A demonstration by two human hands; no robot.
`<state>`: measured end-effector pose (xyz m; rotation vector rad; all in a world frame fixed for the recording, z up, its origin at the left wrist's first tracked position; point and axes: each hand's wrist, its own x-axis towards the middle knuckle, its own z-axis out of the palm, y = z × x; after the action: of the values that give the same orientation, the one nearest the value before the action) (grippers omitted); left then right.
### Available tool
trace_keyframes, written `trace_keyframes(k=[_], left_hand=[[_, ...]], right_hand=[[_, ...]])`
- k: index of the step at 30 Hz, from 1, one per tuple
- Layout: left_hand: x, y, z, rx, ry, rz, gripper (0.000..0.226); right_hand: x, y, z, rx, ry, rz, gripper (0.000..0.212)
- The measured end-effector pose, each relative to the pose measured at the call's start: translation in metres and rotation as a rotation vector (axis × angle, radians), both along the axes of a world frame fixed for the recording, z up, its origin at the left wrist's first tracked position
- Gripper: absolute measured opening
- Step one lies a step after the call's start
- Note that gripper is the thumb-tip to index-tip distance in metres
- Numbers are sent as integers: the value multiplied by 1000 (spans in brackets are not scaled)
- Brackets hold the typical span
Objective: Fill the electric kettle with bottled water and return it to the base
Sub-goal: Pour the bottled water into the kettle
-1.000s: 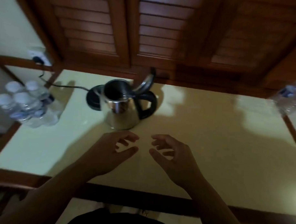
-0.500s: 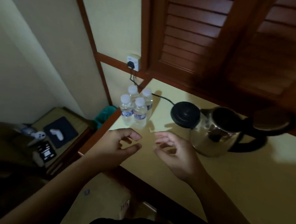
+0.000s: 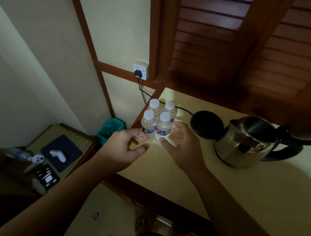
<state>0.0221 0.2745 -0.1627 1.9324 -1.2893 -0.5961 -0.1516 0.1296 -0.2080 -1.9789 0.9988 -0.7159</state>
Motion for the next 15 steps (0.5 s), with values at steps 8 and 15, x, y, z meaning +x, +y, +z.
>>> trace_keyframes(k=[8,15], left_hand=[[3,-6,-5,59,15,-83,20],[-16,-17,1,60,-4,-162,20]], right_hand=[[26,-8,-20,-46,-50,-62,54],[-16,7,-25,-5,-105,-146,50]])
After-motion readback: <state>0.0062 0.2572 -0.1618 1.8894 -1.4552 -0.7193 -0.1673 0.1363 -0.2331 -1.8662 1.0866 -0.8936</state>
